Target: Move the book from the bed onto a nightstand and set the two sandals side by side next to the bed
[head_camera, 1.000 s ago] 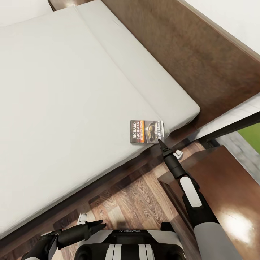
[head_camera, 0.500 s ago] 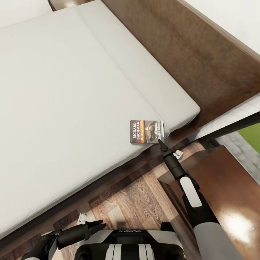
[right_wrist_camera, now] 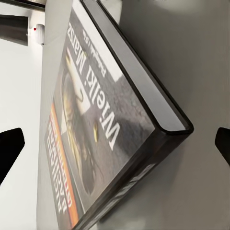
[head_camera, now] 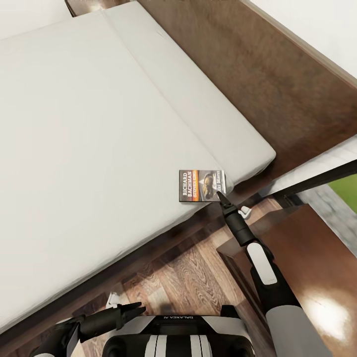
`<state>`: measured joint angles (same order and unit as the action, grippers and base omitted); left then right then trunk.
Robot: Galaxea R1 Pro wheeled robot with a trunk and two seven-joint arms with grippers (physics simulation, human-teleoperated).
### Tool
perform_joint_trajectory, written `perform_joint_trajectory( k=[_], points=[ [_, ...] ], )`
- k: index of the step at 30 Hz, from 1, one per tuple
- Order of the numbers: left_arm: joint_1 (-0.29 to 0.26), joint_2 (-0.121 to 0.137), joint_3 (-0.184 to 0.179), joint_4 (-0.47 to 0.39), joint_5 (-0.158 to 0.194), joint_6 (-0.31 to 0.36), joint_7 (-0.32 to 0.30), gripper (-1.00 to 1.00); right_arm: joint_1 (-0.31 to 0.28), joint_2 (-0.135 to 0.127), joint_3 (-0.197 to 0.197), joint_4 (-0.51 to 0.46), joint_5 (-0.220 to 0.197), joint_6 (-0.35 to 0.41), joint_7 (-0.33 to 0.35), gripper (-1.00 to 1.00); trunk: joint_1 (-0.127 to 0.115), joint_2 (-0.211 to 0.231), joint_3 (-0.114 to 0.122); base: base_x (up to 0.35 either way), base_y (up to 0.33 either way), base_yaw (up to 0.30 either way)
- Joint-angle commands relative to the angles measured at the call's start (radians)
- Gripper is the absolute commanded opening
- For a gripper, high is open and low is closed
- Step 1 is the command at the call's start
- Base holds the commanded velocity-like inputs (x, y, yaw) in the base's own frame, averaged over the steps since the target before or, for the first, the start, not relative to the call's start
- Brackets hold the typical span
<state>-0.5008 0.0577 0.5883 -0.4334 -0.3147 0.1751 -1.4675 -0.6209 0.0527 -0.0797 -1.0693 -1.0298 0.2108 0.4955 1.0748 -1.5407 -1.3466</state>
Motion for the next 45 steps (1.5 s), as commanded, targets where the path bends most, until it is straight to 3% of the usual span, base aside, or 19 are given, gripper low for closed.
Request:
perform_joint_trajectory(
  k=[1, 11, 12, 36, 45],
  points=[
    [-0.001, -0.001, 0.008, -0.001, -0.011, 0.011, -0.007, 1.00, 0.000, 0.001, -0.003, 0.000, -0.010, 0.010, 0.003, 1.00, 0.000, 0.000, 0.000, 0.001, 0.000, 0.000],
    [-0.001, -0.001, 0.008, -0.001, -0.011, 0.011, -0.007, 1.00, 0.000, 0.001, -0.002, 0.000, -0.010, 0.010, 0.003, 1.00, 0.000, 0.000, 0.000, 0.000, 0.000, 0.000],
    [-0.001, -0.001, 0.008, -0.001, -0.011, 0.011, -0.007, 1.00, 0.000, 0.001, -0.002, 0.000, -0.010, 0.010, 0.003, -1.00, 0.000, 0.000, 0.000, 0.000, 0.000, 0.000],
    [-0.001, -0.001, 0.008, -0.001, -0.011, 0.012, -0.010, 1.00, 0.000, 0.001, -0.002, 0.000, -0.010, 0.010, 0.003, -1.00, 0.000, 0.000, 0.000, 0.000, 0.000, 0.000],
    [-0.001, -0.001, 0.008, -0.001, -0.012, 0.014, -0.010, 1.00, 0.000, 0.001, -0.002, 0.000, -0.010, 0.010, 0.003, -1.00, -0.035, 0.063, 0.028, 0.000, 0.000, 0.000]
  ],
)
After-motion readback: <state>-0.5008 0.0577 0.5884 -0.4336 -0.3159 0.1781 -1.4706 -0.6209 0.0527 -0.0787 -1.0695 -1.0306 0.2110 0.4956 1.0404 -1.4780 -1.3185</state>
